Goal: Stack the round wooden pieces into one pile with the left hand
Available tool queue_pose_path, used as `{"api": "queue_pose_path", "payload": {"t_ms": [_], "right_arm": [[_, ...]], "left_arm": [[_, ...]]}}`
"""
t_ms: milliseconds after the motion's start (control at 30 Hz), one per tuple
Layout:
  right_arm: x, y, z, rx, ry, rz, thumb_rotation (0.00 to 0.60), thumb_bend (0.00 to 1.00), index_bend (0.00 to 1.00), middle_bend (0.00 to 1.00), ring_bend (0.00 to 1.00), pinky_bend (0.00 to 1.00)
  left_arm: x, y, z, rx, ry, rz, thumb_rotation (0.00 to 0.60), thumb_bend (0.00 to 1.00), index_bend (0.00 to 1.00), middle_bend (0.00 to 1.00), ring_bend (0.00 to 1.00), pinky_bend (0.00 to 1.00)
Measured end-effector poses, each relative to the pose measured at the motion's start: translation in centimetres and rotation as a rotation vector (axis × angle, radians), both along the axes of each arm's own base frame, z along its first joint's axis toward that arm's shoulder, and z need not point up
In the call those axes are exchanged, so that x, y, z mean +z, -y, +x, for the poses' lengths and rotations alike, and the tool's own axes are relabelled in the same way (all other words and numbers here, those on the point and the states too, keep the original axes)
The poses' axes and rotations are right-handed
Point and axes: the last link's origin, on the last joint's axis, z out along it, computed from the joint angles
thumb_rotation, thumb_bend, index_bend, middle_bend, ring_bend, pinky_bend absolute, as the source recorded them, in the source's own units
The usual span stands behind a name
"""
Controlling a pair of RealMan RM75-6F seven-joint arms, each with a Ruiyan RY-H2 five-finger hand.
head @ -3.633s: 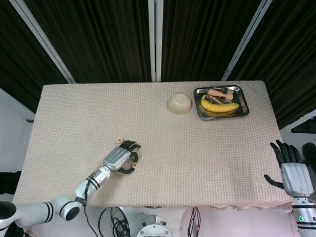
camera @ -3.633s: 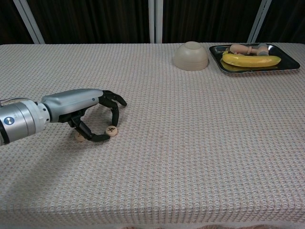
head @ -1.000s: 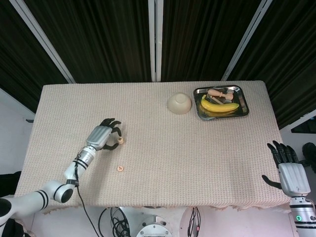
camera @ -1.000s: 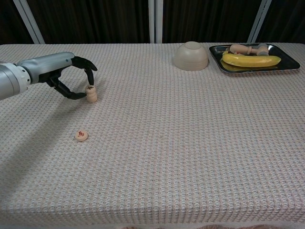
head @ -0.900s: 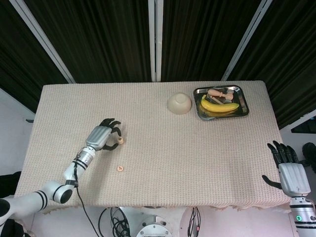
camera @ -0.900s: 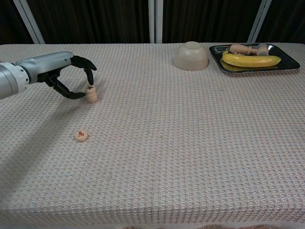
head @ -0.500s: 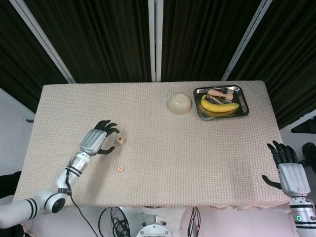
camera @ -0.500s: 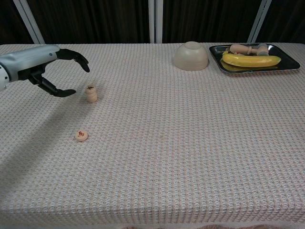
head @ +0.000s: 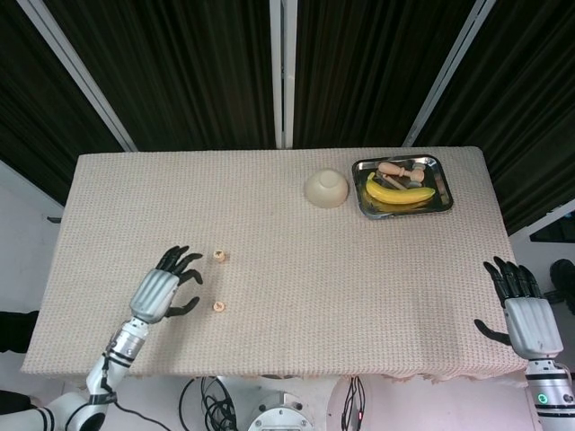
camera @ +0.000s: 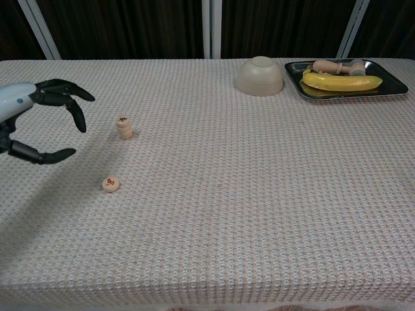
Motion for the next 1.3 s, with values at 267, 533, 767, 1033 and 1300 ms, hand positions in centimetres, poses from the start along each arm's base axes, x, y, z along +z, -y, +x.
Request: {"api": "queue_pose_path", "payload": {"t_ms": [267,533,767,1033,1300], "right_arm": [[0.0,-0.2,-0.2,-0.005,0.002,0.001,0.6,0.09,0.0,0.0,0.0,0.0],[0.1,-0.3,-0.3,-0.006,0.009,0.001,0.6,0.09,0.0,0.0,0.0,0.0],[0.1,-0.2,-0.3,-0.009,0.008,0.004,0.6,0.09,0.0,0.0,0.0,0.0],[0.0,-0.2,-0.3,-0.012,0.007,0.005,0.6,0.09,0.0,0.0,0.0,0.0],[0.0,-0.2,-0.6,-0.019,0.008,0.007,0.6,0.09,0.0,0.0,0.0,0.0]], "left_arm": [[-2.1,0.9,-0.6,0.101,0.023,-0.03,0.6,0.28,0.43,0.15,0.0,0.0],[-3.4,1.1,-0.2,0.133,0.024,-0.105,0.6,0.28,0.43,0.15,0.0,0.0],[-3.8,1.5,-0.2,0.153,0.059,-0.161,0.6,0.26,0.43,0.15,0.0,0.0],[-4.6,1.5,0.2,0.156,0.073,-0.17,0.6,0.23,0.42,0.15,0.0,0.0],[-5.1,1.2,0.3,0.169,0.056,-0.161,0.6,0.23,0.41,0.15,0.0,0.0]]}}
